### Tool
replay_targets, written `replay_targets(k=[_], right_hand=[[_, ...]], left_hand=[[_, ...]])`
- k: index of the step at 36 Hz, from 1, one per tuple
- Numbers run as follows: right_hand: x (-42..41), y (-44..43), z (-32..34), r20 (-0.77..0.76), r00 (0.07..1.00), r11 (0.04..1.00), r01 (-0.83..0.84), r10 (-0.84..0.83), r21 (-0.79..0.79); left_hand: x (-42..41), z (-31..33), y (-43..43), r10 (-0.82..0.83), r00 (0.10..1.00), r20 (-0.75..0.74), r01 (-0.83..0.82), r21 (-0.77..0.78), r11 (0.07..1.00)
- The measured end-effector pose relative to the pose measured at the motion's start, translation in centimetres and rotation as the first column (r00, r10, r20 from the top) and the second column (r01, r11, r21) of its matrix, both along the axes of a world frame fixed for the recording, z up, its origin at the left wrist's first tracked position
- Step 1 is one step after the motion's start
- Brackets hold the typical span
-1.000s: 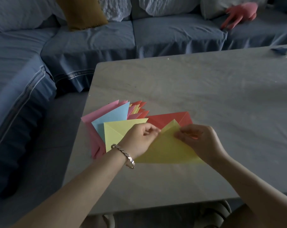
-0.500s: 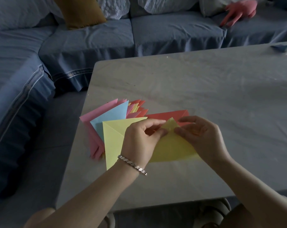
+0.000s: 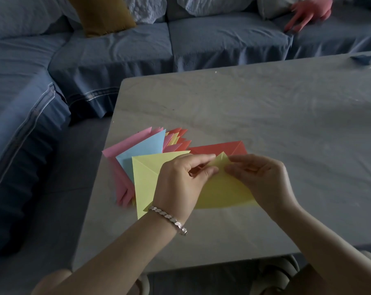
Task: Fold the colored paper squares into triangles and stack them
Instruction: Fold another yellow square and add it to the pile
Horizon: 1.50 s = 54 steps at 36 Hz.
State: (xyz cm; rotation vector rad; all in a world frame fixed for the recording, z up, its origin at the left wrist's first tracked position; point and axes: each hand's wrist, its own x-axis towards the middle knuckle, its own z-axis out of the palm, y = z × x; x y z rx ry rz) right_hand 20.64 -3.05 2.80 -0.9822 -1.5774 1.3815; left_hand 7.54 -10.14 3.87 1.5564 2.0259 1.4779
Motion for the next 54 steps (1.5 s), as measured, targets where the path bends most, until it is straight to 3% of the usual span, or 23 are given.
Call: replay_targets(k=[14,22,33,37,41,43,46,50,54], right_hand=[[-0.3,-0.2,-0.1,-0.023,0.999,1.0,-0.022,0.022,-0.016],[-0.3,-0.2,-0.1,0.002,0.999,0.998,-0.048,0.048,0.051],[0.1,-0.1,0.0,0.073,0.996,0.986,-0.069,0.058,0.153],[0.3,0.5,0.1,0.17,0.981,0.97,-0.129,0.094,0.208],[0.5,1.7,0.4,0.446,0.871,0.879,-0.366,0.207,0.306],[0.3,2.4,0.3,0.553,0.824,0.807,-0.41,0.127,0.425],[0.1,2.8,-1.0,0.64,0.767,0.649,-0.46,-0.055,0.606],[-0.1,1.7,-3.9,0.775,0.631,0.585,-0.638,0.024,0.501],[0.0,0.2,-6.8,0.894,0.402,0.599,-0.772,0.2,0.212]], left_hand=[[-0.2,0.1,0.0,0.008,0.999,-0.038,-0.007,0.023,1.0],[-0.2,-0.3,-0.1,0.031,0.999,0.015,-0.031,0.007,0.999],[-0.1,-0.5,0.0,0.038,0.996,-0.079,-0.033,0.067,0.997],[0.1,-0.2,0.2,0.026,0.999,0.03,-0.024,-0.038,0.999],[-0.5,-0.1,1.0,-0.069,0.994,0.085,0.09,-0.284,0.954],[-0.8,-0.7,1.4,-0.047,0.977,0.207,0.12,-0.355,0.927],[-1.3,-2.7,2.0,0.153,0.888,0.435,0.049,-0.421,0.906],[-1.5,-5.7,2.3,0.385,0.752,0.536,-0.083,-0.502,0.861],[-1.8,-8.2,1.9,0.47,0.753,0.46,-0.19,-0.533,0.825]])
